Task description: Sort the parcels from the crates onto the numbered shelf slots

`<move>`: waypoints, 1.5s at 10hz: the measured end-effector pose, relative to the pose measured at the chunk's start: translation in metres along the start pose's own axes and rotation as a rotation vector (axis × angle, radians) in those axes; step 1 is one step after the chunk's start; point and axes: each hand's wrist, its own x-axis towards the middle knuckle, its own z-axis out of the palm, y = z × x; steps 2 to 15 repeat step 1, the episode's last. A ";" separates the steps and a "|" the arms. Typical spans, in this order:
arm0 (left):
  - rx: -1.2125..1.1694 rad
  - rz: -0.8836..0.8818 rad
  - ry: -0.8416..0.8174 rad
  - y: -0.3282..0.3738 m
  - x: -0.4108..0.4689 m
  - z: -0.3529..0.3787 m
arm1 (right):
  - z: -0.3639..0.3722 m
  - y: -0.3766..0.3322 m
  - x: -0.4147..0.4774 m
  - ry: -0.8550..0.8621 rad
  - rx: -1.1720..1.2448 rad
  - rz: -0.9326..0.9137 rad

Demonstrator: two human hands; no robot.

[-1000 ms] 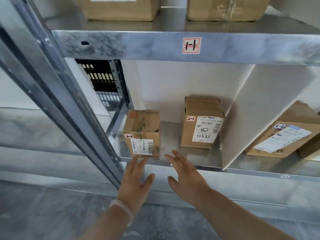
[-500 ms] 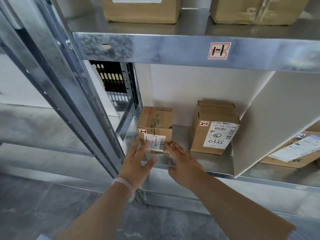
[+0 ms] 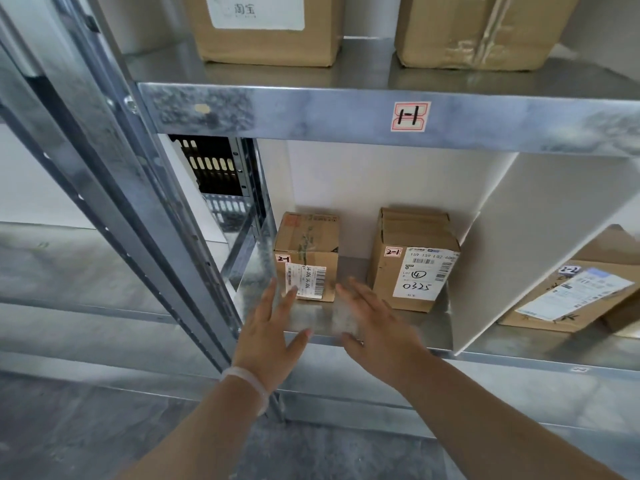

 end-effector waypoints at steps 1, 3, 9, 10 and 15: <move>0.096 0.119 0.078 0.029 -0.009 -0.010 | -0.020 0.004 -0.027 0.131 -0.109 -0.015; 0.096 0.119 0.078 0.029 -0.009 -0.010 | -0.020 0.004 -0.027 0.131 -0.109 -0.015; 0.096 0.119 0.078 0.029 -0.009 -0.010 | -0.020 0.004 -0.027 0.131 -0.109 -0.015; 0.096 0.119 0.078 0.029 -0.009 -0.010 | -0.020 0.004 -0.027 0.131 -0.109 -0.015; 0.096 0.119 0.078 0.029 -0.009 -0.010 | -0.020 0.004 -0.027 0.131 -0.109 -0.015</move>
